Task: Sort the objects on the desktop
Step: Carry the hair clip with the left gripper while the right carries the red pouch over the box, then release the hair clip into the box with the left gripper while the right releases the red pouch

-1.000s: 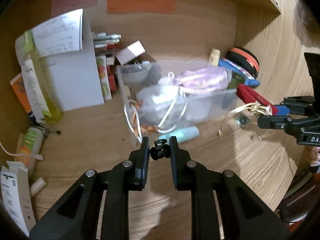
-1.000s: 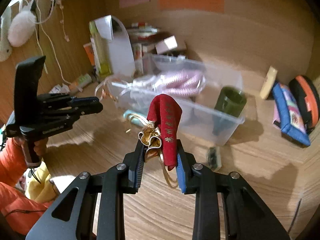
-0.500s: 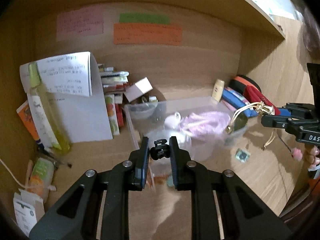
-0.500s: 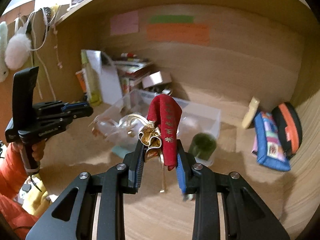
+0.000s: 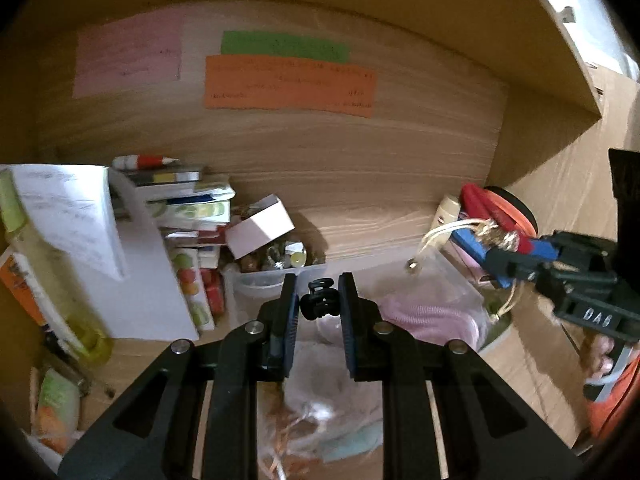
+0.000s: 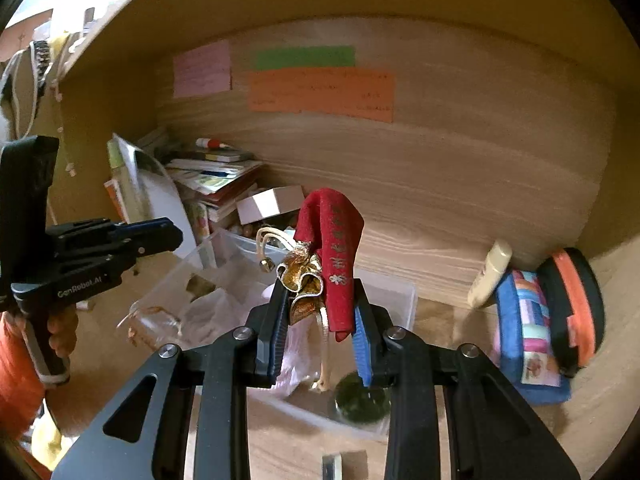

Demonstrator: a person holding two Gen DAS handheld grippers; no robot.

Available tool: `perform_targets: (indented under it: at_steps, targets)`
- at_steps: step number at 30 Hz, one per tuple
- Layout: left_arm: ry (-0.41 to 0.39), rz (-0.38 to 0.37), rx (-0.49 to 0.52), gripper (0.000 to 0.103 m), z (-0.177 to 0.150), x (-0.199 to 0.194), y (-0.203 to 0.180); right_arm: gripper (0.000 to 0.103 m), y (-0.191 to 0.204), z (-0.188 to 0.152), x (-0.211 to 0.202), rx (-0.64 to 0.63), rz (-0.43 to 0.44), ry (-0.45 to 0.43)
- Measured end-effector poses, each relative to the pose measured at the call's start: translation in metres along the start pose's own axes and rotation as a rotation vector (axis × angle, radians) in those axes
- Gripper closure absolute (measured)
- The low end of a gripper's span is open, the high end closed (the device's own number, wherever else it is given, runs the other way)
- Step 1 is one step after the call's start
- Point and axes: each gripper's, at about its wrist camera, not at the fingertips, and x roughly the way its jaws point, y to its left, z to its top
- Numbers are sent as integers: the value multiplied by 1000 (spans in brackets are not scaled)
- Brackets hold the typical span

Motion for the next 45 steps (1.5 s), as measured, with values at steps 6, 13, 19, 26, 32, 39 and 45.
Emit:
perform_targets:
  at_steps: [6,13,19,26,32,39,45]
  targets:
    - [70,-13,-36,84,-7,35,2,77,-12,-6,35,67,4,37]
    - [165,-6,-26,84,-23,65,4,77,-4,-19,59,17,-100,74]
    - [173,33,-1,84,-29,72,1,77,1,-27,60,-1,-123,74]
    - [171,58,21,83,-32,73,-2,74,-9,-31,64,44,-84,84]
    - [158,40,21,74,-30,67,-3,70,-9,-33,64,41,-104,79]
    - [120,24,36,65,-26,56,-10,65,-4,-33,63,32,-132,65]
    - [47,60,48,47,-20,39,-20,39,2,-32,55,19,-157,29]
